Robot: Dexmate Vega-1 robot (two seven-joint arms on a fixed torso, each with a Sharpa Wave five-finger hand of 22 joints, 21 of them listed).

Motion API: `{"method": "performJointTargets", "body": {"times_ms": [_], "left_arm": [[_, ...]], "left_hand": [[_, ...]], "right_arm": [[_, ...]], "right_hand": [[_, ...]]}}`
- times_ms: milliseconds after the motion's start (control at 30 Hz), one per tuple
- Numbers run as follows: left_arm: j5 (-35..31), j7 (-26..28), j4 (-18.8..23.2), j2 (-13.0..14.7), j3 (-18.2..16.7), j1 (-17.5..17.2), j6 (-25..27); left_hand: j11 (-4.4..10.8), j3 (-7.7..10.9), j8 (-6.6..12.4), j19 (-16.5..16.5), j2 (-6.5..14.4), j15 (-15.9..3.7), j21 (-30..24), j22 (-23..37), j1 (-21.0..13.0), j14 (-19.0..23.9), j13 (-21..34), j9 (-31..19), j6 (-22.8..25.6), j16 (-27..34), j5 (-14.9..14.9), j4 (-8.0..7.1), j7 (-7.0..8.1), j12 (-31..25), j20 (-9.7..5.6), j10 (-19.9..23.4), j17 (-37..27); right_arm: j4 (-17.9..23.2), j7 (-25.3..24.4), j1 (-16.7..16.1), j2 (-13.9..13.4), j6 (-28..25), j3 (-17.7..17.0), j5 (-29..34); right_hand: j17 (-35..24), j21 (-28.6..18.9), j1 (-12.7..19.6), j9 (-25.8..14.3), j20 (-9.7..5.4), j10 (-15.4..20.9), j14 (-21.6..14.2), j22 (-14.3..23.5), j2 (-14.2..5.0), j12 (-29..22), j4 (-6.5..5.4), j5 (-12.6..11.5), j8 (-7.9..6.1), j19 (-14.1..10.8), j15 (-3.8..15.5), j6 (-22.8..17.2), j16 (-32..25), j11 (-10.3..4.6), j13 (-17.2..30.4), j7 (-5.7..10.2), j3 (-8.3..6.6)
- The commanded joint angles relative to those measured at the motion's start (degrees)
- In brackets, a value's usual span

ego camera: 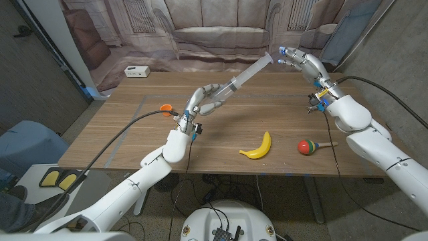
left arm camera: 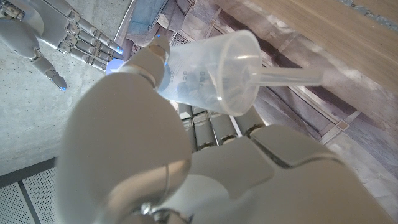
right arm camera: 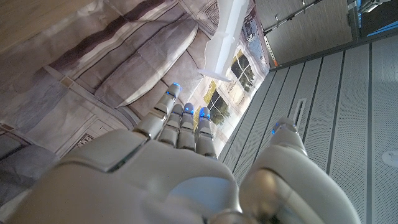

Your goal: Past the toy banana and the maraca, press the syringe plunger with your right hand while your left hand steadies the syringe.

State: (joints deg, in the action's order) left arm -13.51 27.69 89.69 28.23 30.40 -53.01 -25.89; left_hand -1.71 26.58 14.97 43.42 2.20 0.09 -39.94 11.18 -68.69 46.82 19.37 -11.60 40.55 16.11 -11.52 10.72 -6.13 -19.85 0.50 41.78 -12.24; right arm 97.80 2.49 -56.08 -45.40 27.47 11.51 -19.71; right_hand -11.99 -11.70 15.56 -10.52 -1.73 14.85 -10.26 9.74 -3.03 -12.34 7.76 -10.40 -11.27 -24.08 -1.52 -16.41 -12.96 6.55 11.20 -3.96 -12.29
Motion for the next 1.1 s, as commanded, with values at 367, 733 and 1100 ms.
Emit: {"method": "performJointTargets", "body": {"times_ms": [367,733,1100], "left_arm": [[-0.4,0.5,0.2,-0.4,-0.1,0.1,0.5],[0.0,0.0,0.0,-0.4,0.1,0.4,0.9],[0.0,0.2,-0.3,-0.6,0.2,0.7,1.1]], "left_hand": [[3.12,1.8,0.03,0.7,4.0,-7.12,-0.7,0.0,-2.5,6.2,0.3,-0.2,3.0,0.3,0.0,-1.63,0.94,-0.1,-1.04,3.9,-0.1],[3.09,1.84,-0.09,0.5,4.1,-7.16,-1.0,-0.1,-2.6,6.3,0.4,-0.2,3.2,0.4,0.0,-1.52,1.01,0.0,-1.02,4.0,-0.2],[3.08,1.86,-0.17,0.5,4.1,-7.11,-1.3,-0.1,-2.4,6.4,0.5,-0.3,3.4,0.4,0.0,-1.58,1.01,0.2,-1.06,4.1,-0.2]], "right_arm": [[-0.9,2.8,3.0,-0.8,0.9,2.5,0.5],[-1.6,3.6,3.8,-0.8,0.5,3.3,0.1],[-2.4,4.3,4.6,-0.5,0.4,4.0,-0.3]], "right_hand": [[-0.2,-0.4,0.7,-0.2,0.21,1.3,-1.1,0.2,-0.86,-0.3,0.04,-0.2,-0.71,-0.8,-0.17,-1.6,-0.3,0.41,0.0,-0.04,-0.84],[-0.2,-0.4,0.8,-0.2,0.23,1.6,-1.4,0.2,-1.05,-0.3,0.07,-0.2,-0.71,-1.1,-0.04,-1.9,-0.4,0.25,0.0,-0.12,-0.96],[-0.2,-0.5,1.0,-0.3,0.28,2.1,-1.8,0.2,-1.02,-0.3,0.13,-0.1,-0.75,-1.5,-0.22,-2.3,-0.5,0.42,0.1,-0.37,-0.94]]}}
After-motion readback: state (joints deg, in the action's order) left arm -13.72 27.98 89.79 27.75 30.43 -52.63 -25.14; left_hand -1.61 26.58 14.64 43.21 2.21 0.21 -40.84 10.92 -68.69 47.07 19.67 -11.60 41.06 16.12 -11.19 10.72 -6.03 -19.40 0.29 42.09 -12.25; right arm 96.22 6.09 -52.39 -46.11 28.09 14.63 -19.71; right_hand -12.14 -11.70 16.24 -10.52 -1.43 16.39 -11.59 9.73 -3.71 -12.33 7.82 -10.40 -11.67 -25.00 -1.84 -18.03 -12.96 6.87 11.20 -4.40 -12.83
